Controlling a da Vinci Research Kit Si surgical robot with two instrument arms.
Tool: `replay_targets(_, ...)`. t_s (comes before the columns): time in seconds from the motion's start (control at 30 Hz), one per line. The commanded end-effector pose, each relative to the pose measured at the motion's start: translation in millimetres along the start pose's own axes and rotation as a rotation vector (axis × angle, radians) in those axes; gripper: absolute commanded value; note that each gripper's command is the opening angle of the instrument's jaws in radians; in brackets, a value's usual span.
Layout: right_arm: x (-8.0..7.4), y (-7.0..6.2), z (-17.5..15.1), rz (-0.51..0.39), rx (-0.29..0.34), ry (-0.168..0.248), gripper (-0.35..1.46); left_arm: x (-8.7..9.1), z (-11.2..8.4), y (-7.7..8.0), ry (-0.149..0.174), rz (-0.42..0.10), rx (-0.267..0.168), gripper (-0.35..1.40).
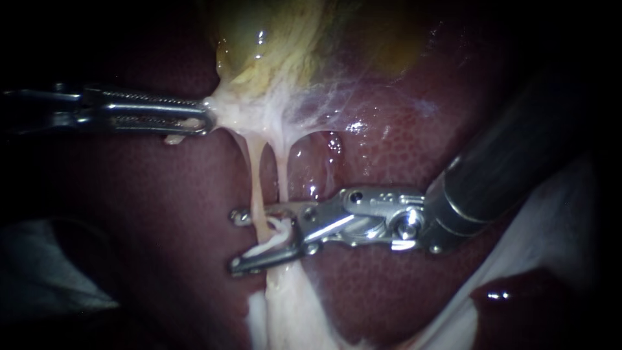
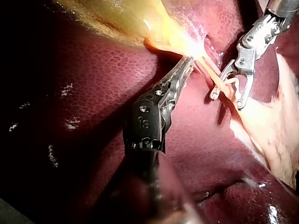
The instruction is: Clipping first clip left tube
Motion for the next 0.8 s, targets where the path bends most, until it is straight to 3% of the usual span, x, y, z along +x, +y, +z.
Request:
replay_targets(0.03, 0.0, 0.0, 0.1, 0.006, 0.000, 0.001, 0.49, 0.0, 0.1, 0.0, 0.000, -0.001, 0.001, -0.35)
replay_targets(0.23, 0.4, -0.8, 0.6, 0.005, 0.013, 0.023, 0.50, 0.0, 0.1, 0.0, 0.000, -0.001, 0.002, -0.35)
replay_targets(0.57, 1.6, -3.9, 1.7, -0.002, 0.050, 0.017, 0.48, 0.0, 0.1, 0.0, 0.000, -0.001, 0.001, -0.35)
replay_targets(0.8, 1.5, -3.8, 1.5, -0.003, 0.052, 0.016, 0.34, 0.0, 0.1, 0.0, 0.000, -0.001, 0.001, -0.35)
